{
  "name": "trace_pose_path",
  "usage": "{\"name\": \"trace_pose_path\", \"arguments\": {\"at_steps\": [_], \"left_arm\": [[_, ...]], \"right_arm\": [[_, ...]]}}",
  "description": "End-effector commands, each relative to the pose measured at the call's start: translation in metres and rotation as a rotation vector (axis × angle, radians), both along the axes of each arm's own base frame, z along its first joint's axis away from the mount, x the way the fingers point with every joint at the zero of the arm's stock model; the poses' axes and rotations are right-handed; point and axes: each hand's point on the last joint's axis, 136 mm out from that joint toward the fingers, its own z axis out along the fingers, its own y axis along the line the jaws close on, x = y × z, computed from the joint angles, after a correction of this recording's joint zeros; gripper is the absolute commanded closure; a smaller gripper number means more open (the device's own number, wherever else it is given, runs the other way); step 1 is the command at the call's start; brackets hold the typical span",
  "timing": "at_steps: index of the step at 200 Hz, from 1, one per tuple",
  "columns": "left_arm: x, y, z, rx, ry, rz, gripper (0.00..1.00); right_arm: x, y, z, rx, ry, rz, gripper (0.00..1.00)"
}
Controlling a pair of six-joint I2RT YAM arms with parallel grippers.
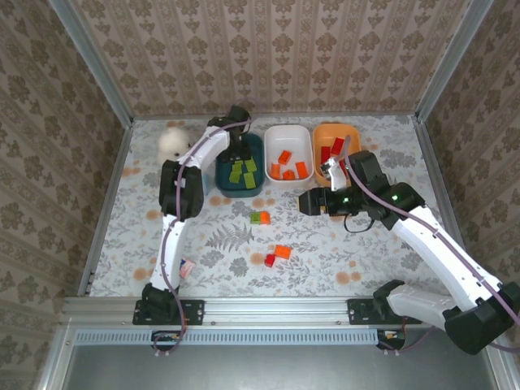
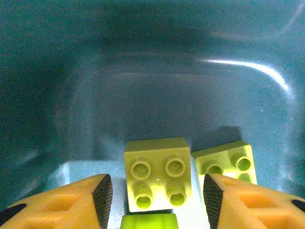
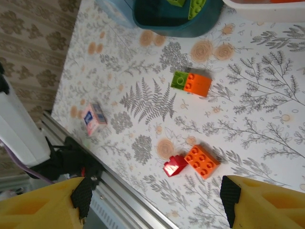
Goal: Sort the legos into containers by color
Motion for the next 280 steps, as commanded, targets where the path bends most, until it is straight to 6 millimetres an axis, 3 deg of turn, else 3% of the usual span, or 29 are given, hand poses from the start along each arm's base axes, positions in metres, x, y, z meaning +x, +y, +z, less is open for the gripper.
{"name": "trace_pose_path", "arguments": {"at_steps": [1,30,54,87,103,116,142,162,183,217,280], "left_arm": [[0.002,0.003,0.043,-0.017,-0.067,0.020,0.41],[0.002,-0.007,0.088,-0.072,-0.154,0.013,0.34],[-0.008,-0.013,0.137,-0.148,-0.253,0.013,0.28],[-0.066,-0.042,0.188,-0.303,-0.361,-0.099,0.24],[-0.107,-0.046,0.192,-0.350,-0.361,-0.186,0.20],[-0.144,-0.038,0.187,-0.352,-0.340,-0.233,0.19],[-0.217,-0.007,0.176,-0.415,-0.315,-0.247,0.18],[-0.267,0.016,0.189,-0.471,-0.348,-0.270,0.15],[-0.305,0.035,0.196,-0.515,-0.353,-0.278,0.14],[-0.334,0.047,0.202,-0.566,-0.345,-0.273,0.14],[-0.339,0.046,0.220,-0.607,-0.389,-0.293,0.15]], "right_arm": [[-0.007,-0.005,-0.009,-0.124,-0.011,0.052,0.25],[-0.017,0.003,-0.028,-0.234,-0.010,0.120,0.26],[-0.020,0.011,-0.046,-0.322,0.024,0.126,0.25],[-0.021,0.028,-0.074,-0.394,0.135,0.048,0.26],[-0.022,0.037,-0.097,-0.404,0.225,-0.005,0.25],[-0.024,0.048,-0.110,-0.399,0.267,-0.036,0.25],[-0.026,0.059,-0.131,-0.434,0.351,-0.141,0.22],[-0.027,0.068,-0.150,-0.450,0.421,-0.221,0.19],[-0.025,0.073,-0.162,-0.472,0.454,-0.303,0.14],[-0.023,0.067,-0.180,-0.492,0.487,-0.412,0.14],[-0.023,0.067,-0.206,-0.536,0.528,-0.454,0.22]]}}
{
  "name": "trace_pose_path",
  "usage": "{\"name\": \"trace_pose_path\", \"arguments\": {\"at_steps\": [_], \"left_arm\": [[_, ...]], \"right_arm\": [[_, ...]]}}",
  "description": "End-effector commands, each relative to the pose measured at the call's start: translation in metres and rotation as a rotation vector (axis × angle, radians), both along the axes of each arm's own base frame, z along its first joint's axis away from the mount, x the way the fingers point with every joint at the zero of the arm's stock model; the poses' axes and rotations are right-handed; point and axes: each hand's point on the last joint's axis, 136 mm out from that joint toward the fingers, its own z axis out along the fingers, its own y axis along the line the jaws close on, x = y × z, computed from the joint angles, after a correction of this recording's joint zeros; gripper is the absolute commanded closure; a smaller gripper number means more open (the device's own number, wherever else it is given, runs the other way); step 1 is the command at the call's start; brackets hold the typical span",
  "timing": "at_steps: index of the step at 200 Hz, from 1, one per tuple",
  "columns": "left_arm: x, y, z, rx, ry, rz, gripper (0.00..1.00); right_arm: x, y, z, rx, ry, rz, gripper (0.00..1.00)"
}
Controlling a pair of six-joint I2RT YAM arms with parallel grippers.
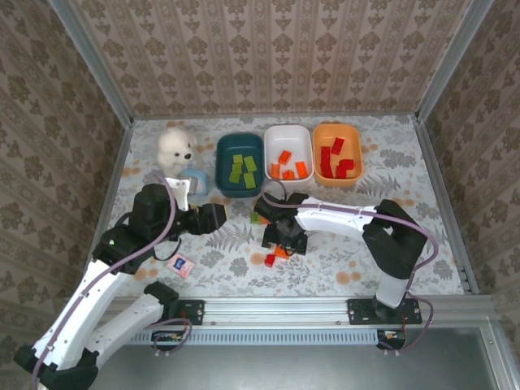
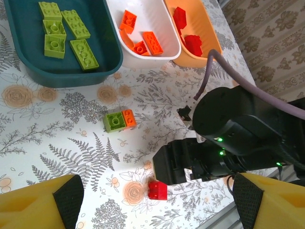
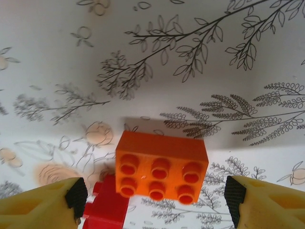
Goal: Sort the legos into containers by color
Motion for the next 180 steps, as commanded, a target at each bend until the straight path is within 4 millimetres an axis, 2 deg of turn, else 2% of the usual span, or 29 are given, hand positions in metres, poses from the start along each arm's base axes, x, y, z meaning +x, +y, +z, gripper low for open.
{"name": "trace_pose_path", "arguments": {"at_steps": [1,39,53,80,122,152,180], "left_arm": [[-0.008,-0.002,0.002,-0.027,0.016,-0.018,0.15],[-0.009,-0.002,0.002,-0.028,0.020,-0.022,0.16],[-0.009,-0.003,0.002,-0.031,0.021,-0.024,0.16],[-0.007,-0.006,0.006,-0.040,0.019,-0.033,0.16],[-0.008,-0.009,0.000,-0.048,0.036,-0.046,0.17],[-0.007,-0.011,-0.002,-0.046,0.039,-0.050,0.17],[-0.006,-0.013,-0.006,-0.046,0.043,-0.056,0.17]], "right_arm": [[0.008,0.002,-0.003,-0.017,-0.027,-0.048,0.22],[0.009,0.009,-0.013,-0.007,-0.008,-0.060,0.30],[0.006,0.008,-0.018,-0.010,0.003,-0.073,0.34],[0.003,0.006,-0.020,-0.017,0.017,-0.080,0.34],[-0.001,0.003,-0.025,-0.026,0.039,-0.080,0.43],[-0.001,0.001,-0.019,-0.021,0.025,-0.081,0.49],[0.007,-0.002,0.002,-0.030,-0.027,-0.061,0.51]]}}
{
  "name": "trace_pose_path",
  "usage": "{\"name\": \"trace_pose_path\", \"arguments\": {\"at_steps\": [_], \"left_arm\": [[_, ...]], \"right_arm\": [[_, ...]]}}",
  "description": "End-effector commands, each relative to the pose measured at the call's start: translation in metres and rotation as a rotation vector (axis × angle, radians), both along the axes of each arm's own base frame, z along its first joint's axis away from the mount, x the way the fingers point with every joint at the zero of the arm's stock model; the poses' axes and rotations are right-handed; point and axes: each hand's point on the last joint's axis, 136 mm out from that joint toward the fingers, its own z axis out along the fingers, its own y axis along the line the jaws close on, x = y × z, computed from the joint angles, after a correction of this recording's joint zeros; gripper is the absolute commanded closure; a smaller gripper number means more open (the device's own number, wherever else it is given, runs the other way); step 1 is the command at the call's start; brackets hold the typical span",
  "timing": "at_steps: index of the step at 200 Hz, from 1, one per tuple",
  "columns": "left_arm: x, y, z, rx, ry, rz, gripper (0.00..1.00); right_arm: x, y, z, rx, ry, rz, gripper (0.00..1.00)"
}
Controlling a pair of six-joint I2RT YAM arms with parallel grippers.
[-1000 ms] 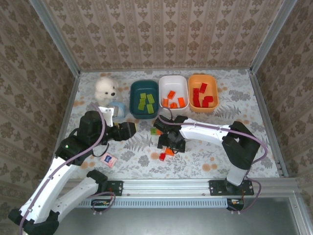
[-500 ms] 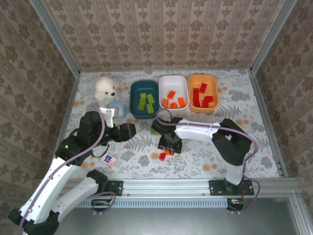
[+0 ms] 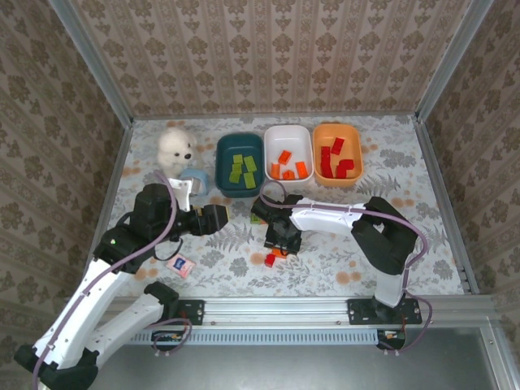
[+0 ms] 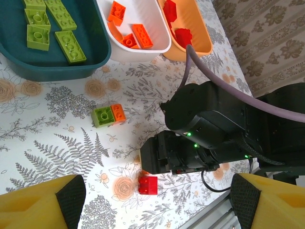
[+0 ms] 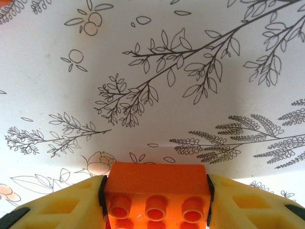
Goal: Sort the legos into containers by color
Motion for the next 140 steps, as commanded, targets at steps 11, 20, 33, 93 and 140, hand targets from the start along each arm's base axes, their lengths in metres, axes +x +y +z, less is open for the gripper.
{"name": "trace_pose_path", "arguments": {"at_steps": [11,20,33,93,140], "left_arm": [[-0.002,-0.008,-0.005,-0.025,0.018,-0.029,0.17],[-0.001,-0.011,-0.006,-0.030,0.021,-0.039,0.17],[0.000,-0.017,-0.009,-0.037,0.028,-0.058,0.17],[0.017,-0.044,-0.004,-0.068,0.026,-0.102,0.17],[0.043,-0.057,0.001,-0.079,0.017,-0.074,0.17]], "right_arm": [[0.003,-0.012,0.029,-0.035,-0.057,0.016,0.51],[0.008,-0.014,0.041,-0.038,-0.088,0.027,0.51],[0.017,-0.018,0.061,-0.048,-0.137,0.042,0.52],[0.114,-0.045,0.144,-0.067,-0.384,0.070,0.52],[0.221,-0.037,0.147,-0.001,-0.509,0.061,0.52]]}}
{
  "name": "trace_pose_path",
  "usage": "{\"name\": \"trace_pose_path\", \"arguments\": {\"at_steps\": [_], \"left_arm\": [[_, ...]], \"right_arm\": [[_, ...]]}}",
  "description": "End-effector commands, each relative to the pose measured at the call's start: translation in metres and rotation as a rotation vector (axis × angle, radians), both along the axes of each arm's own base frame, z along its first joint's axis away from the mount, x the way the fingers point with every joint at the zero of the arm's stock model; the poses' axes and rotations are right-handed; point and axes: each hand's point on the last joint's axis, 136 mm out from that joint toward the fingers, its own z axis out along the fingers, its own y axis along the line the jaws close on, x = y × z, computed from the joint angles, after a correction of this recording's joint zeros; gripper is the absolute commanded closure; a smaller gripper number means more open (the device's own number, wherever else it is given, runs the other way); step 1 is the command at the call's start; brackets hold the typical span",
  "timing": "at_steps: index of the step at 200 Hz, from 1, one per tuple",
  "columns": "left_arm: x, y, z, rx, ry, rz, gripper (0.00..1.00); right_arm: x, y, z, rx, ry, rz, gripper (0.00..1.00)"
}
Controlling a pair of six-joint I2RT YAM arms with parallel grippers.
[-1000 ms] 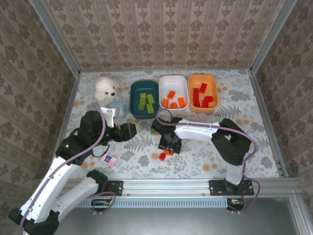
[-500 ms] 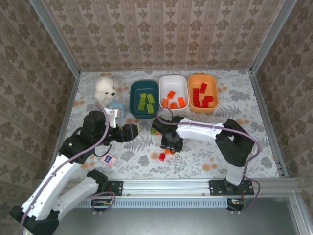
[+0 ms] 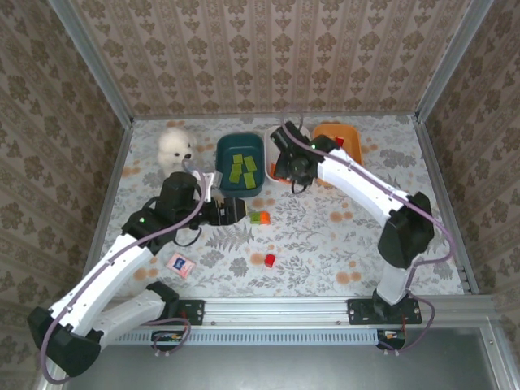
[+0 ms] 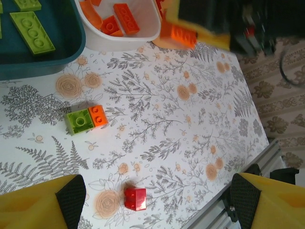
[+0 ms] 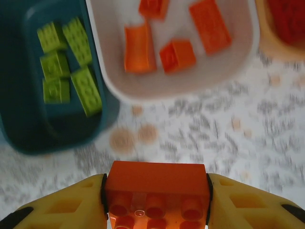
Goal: Sort the legos into containers by color
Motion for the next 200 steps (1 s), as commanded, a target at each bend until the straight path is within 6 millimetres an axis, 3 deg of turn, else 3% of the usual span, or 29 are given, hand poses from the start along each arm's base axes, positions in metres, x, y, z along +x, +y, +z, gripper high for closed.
{"name": "trace_pose_path", "arguments": {"at_steps": [1,46,86,143,200], "left_arm": [[0.016,-0.012,0.027,-0.064,-0.056,0.007,0.17],[0.039,-0.022,0.032,-0.054,-0.062,0.014,0.17],[0.047,-0.022,0.029,-0.045,-0.056,0.034,0.17],[0.053,-0.020,0.026,-0.039,-0.050,0.058,0.17],[0.056,-0.019,0.023,-0.026,-0.046,0.063,0.17]], "right_arm": [[0.047,0.004,-0.015,-0.039,-0.047,0.060,0.52],[0.121,0.001,-0.032,0.036,-0.115,-0.017,0.53],[0.165,-0.003,-0.054,0.103,-0.134,-0.116,0.53],[0.185,-0.045,-0.084,0.087,-0.127,-0.417,0.49],[0.192,-0.047,-0.114,0.054,-0.058,-0.475,0.48]]}}
